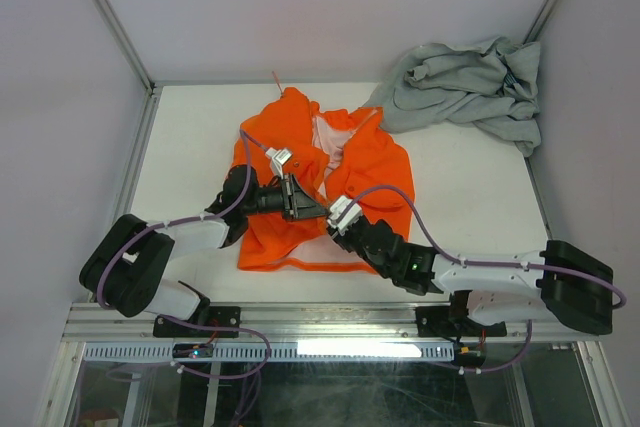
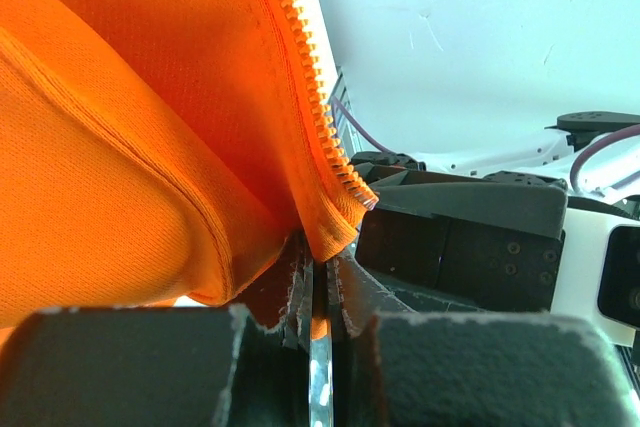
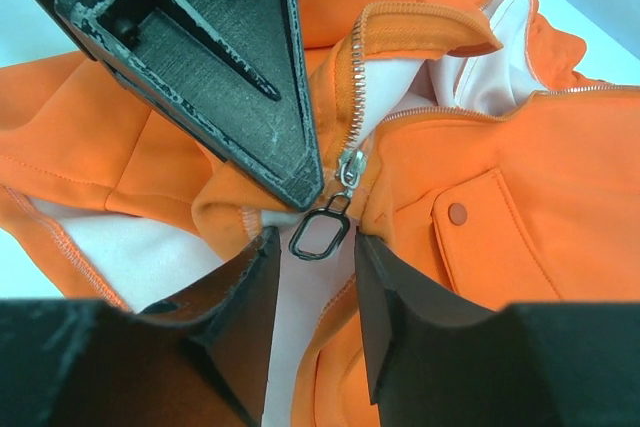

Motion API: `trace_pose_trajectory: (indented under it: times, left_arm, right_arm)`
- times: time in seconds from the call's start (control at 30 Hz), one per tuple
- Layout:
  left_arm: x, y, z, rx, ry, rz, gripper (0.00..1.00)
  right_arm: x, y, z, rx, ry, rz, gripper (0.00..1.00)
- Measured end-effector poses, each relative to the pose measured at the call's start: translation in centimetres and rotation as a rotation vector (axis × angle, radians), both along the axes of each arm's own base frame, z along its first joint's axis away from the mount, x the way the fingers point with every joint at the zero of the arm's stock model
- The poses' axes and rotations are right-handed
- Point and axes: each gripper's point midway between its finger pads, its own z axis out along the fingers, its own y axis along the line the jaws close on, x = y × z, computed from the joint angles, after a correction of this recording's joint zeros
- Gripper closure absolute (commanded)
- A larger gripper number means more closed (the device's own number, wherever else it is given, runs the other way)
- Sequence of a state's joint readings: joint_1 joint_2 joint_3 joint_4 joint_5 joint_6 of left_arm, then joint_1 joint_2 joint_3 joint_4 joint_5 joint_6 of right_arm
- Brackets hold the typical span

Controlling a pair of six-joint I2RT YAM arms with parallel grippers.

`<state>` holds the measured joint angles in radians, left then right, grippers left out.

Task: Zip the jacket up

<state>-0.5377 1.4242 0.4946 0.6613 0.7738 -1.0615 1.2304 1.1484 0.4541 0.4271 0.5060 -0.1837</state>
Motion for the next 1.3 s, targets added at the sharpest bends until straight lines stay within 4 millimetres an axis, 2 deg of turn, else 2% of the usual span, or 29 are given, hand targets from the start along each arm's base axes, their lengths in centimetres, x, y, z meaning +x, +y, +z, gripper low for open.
trace_pose_trajectory:
  times: [0.2, 0.43, 0.57, 0.63, 0.83, 0.93, 1.3]
  left_arm:
    - [-0.1, -0.1, -0.1, 0.003, 0.002, 0.003, 1.0]
    - [-0.2, -0.2, 0.0, 0.003, -0.001, 0.001, 1.0]
    - [-0.2, -0.2, 0.0, 0.004, -0.003, 0.002, 1.0]
    - [-0.2, -0.2, -0.1, 0.01, -0.003, 0.003, 1.0]
    - [-0.2, 0.0, -0.9, 0.057, -0.001, 0.02, 1.0]
    - [-0.2, 0.2, -1.0, 0.079, -0.012, 0.028, 1.0]
    - [-0.5, 0.6, -1.3, 0.143, -0.058, 0.023, 1.0]
  right_arm:
    - [0.1, 0.2, -0.6, -0.002, 0.009, -0.018, 0.63]
    - [0.4, -0.1, -0.5, 0.016, 0.011, -0.06, 0.82]
    - [0.3, -0.5, -0.3, 0.02, 0.02, -0.064, 0.88]
    - [0.1, -0.7, 0.0, 0.02, 0.024, -0.061, 0.95]
    - [-0.1, -0.7, 1.2, 0.018, 0.041, -0.056, 0.96]
    - [-0.3, -0.6, 1.3, 0.004, 0.061, -0.048, 1.0]
    - [-0.8, -0.2, 1.7, -0.1, 0.099, 0.009, 1.0]
